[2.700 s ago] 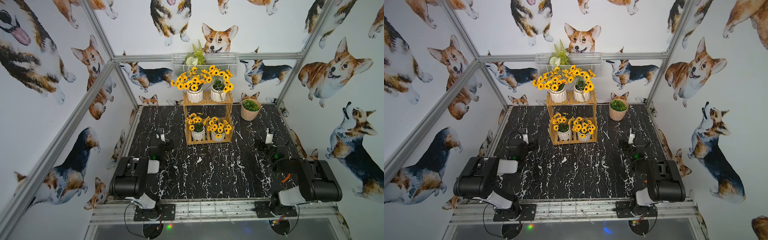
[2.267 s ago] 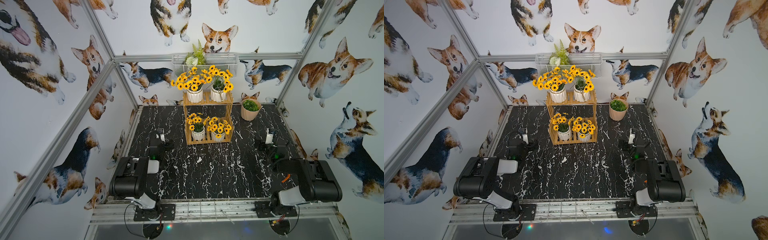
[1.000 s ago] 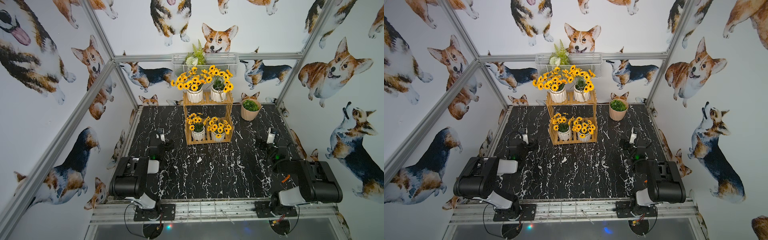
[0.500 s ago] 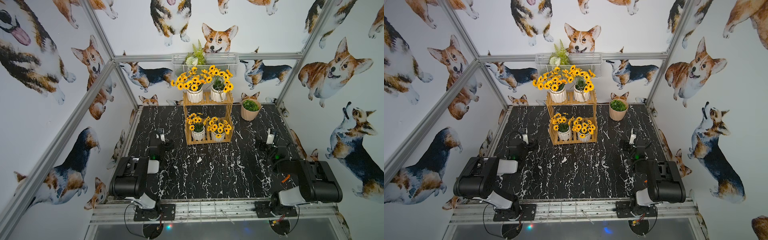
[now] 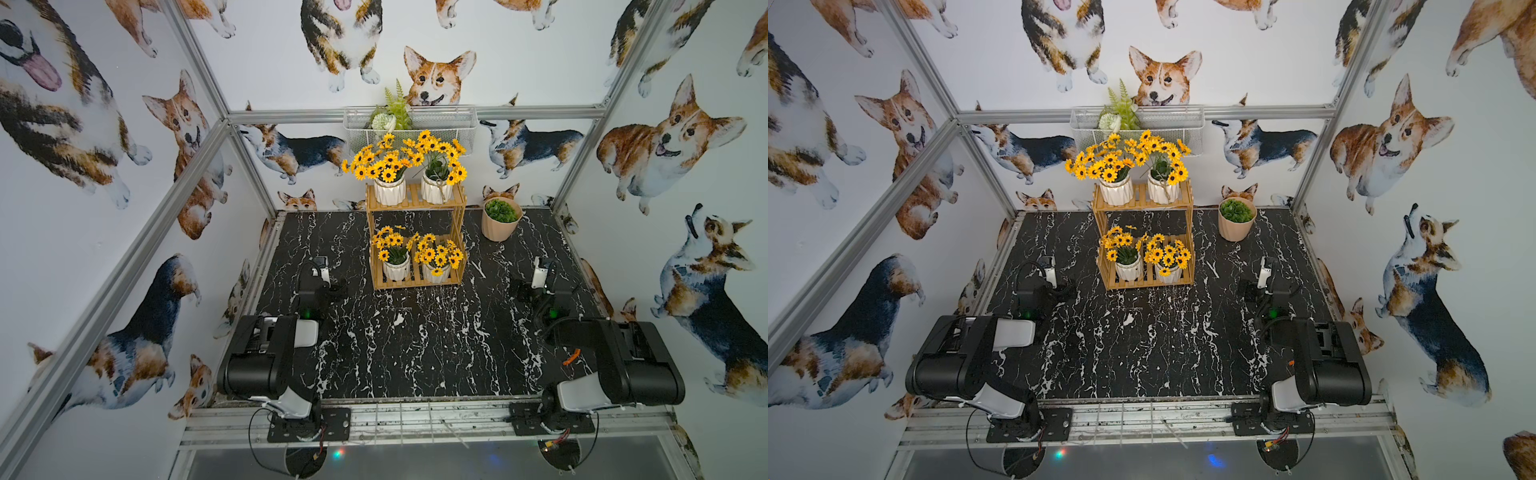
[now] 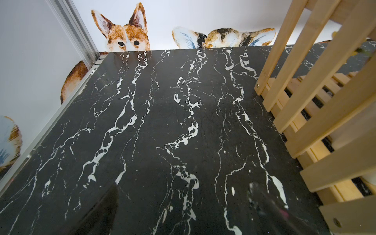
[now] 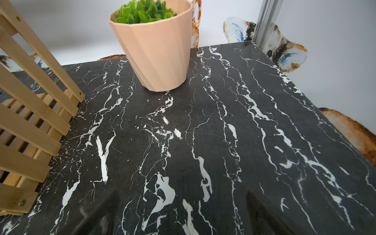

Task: Take the sunflower pots off the shelves
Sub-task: Move the shelf to the center of the board.

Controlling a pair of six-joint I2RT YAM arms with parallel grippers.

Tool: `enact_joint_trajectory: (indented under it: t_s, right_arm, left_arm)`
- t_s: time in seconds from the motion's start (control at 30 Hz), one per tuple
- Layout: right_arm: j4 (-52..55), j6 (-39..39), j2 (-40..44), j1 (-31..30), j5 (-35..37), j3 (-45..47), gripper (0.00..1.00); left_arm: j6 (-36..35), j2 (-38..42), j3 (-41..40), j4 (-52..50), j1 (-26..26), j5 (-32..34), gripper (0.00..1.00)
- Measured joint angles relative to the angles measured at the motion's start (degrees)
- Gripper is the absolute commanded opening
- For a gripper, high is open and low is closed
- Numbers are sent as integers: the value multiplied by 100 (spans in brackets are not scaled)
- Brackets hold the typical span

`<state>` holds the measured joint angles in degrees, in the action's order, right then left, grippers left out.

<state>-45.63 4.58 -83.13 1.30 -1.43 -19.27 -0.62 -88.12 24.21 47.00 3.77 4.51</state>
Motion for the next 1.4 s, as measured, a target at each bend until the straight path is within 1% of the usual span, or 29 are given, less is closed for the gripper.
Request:
enact_joint_trajectory:
  t_s: [0.13, 0.2, 0.23, 0.3, 0.4, 0.43, 0.5, 0.57, 0.63, 0.7, 0.73, 0.8, 0.9, 1.0, 1.07, 1.2, 1.4]
  right_arm:
    - [37, 7, 28, 70, -17, -15, 99]
    - [562, 26, 343, 50, 2, -199, 99]
    - [929, 35, 616, -35, 179, -396, 99]
    - [1569, 48, 1165, -361, 654, -890, 99]
    - [2328, -24, 2022, -1119, 1333, -1604, 99]
    - [2535, -59, 2326, -1320, 1360, -1788, 99]
    - [2573, 13, 2855, -1447, 1259, -1915, 99]
    - [2173, 444, 3244, -1419, 1213, -1655, 99]
    - [2070, 1075, 3401, -1126, 809, -1370, 99]
    - [2605, 1451, 3335, -918, 682, -1554, 99]
    - [2979, 1519, 3244, -957, 660, -1829, 99]
    - [3582, 1373, 2920, -1335, 756, -2581, 99]
    - [4299, 955, 2557, -1836, 1045, -3274, 99]
    - [5268, 883, 2144, -1932, 1320, -3825, 99]
    - [5818, 885, 1917, -1943, 1335, -4129, 99]
    - [6577, 892, 1561, -1965, 1119, -4505, 99]
    - [7106, 1040, 1421, -1932, 713, -4572, 99]
  left_arm:
    - [0, 520, 555, -807, 0, 35, 100]
    - [4, 833, 706, -1180, 0, 44, 100]
    - [28, 1005, 745, -1353, 0, 55, 100]
    - [44, 1335, 859, -1683, 0, 81, 100]
    - [133, 1716, 1250, -2240, 0, 76, 100]
    - [184, 1829, 1434, -2452, 0, 48, 100]
    - [310, 2015, 1755, -2817, 0, -48, 100]
    - [529, 2197, 2059, -3237, 0, -136, 100]
    - [664, 2352, 2396, -3729, 0, -232, 100]
    - [713, 2420, 2750, -4133, 0, -378, 100]
    - [726, 2439, 2918, -4332, 0, -450, 100]
    - [726, 2448, 3123, -4645, 0, -551, 100]
    - [728, 2446, 3213, -5104, 0, -769, 100]
    - [796, 2448, 3215, -5490, 0, -1019, 99]
    - [811, 2494, 3209, -5694, 7, -1202, 98]
    - [809, 2640, 3213, -6013, 90, -1379, 97]
    - [675, 2754, 3501, -6719, 387, -1541, 96]
